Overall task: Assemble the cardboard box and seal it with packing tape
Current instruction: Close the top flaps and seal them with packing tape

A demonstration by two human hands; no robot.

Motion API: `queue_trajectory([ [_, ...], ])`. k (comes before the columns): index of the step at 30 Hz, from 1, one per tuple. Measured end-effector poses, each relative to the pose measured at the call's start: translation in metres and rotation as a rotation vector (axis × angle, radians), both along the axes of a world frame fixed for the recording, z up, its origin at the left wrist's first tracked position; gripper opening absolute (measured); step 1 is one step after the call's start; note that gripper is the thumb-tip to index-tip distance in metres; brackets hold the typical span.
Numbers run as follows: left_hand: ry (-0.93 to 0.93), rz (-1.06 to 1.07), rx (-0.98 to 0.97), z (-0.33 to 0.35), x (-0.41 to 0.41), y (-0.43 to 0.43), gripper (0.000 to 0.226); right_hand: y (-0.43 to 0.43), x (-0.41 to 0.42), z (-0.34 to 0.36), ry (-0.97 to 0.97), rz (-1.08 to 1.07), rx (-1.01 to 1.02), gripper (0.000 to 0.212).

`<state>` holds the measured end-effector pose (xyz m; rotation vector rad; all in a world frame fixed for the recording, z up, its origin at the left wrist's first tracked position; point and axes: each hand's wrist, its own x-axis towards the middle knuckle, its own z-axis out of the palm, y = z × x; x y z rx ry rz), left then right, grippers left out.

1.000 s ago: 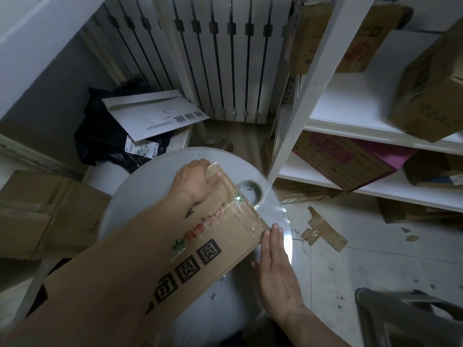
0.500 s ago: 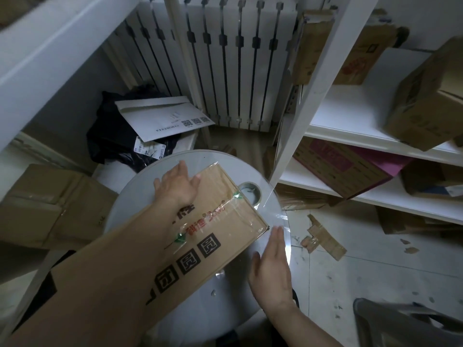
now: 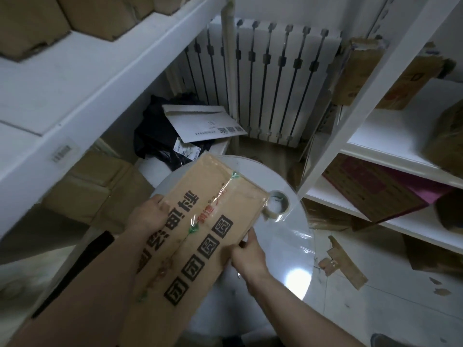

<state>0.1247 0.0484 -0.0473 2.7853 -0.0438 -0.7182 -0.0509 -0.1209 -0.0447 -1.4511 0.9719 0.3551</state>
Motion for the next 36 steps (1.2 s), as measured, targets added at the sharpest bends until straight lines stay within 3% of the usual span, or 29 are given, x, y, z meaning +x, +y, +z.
queue_trajectory([
  [5,0.038,0.121,-0.074,0.001,0.000,-0.002,0.042,-0.032,0.050,-0.011,-0.104,0.052,0.020,0.059],
  [12,0.076,0.300,-0.218,-0.019,0.009,-0.023,0.043,-0.072,0.100,-0.027,-0.239,0.087,-0.031,0.027],
  [15,0.045,0.356,-0.257,-0.017,0.007,-0.031,0.047,-0.077,0.104,-0.023,-0.268,0.073,-0.052,0.033],
  [18,0.015,0.230,-0.251,-0.015,0.006,-0.032,0.043,-0.069,0.088,-0.016,-0.166,0.058,-0.176,0.050],
  [22,0.035,0.108,-0.168,-0.009,0.000,-0.040,0.029,-0.065,0.060,-0.018,-0.096,0.230,-0.139,0.037],
  [26,-0.075,-0.039,-0.050,0.000,-0.013,-0.054,0.040,-0.079,0.046,-0.013,-0.091,0.158,-0.199,0.041],
  [32,-0.212,-0.292,-0.272,0.018,-0.076,-0.092,0.042,-0.088,0.011,0.001,-0.176,0.047,-0.246,0.006],
  [36,-0.254,-0.527,-0.350,0.012,-0.132,-0.115,0.031,-0.095,-0.031,-0.010,-0.148,0.037,-0.239,0.016],
])
